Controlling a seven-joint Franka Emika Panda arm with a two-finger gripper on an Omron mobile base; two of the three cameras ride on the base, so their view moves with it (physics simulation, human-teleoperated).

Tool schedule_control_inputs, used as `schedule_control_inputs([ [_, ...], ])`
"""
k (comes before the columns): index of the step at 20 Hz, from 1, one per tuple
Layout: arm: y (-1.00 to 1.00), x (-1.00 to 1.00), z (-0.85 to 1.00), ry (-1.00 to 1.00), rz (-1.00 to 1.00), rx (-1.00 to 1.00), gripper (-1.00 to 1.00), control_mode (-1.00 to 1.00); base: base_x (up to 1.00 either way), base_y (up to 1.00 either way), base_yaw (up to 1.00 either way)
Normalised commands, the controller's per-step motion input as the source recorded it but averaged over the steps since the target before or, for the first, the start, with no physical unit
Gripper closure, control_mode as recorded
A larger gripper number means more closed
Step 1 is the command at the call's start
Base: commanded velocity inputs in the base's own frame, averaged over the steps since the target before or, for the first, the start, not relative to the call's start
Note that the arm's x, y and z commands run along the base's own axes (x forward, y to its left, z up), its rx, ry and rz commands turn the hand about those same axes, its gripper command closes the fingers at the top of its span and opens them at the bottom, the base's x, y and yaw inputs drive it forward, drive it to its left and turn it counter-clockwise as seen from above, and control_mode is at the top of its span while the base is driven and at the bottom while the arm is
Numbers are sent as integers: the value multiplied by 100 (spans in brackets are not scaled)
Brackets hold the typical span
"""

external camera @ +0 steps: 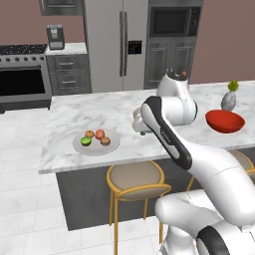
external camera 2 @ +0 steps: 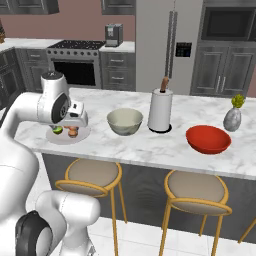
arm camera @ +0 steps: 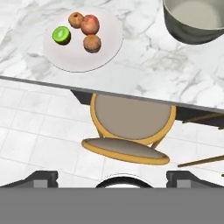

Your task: Take the fruits from the plate on the dining counter and place two fruits in each bowl.

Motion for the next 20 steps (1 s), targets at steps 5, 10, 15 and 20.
schedule_control_inputs([
  [5, 50, 47, -22, 4, 0, -2, -100, -100, 0, 0, 0],
  [10, 46, 48, -18, 9, 0, -1, -100, -100, 0, 0, 0],
  [15, 32, 39, -30, 2, 0, 0, -100, -100, 0, 0, 0],
  [20, 17, 46, -30, 1, 0, 0, -100, -100, 0, 0, 0],
])
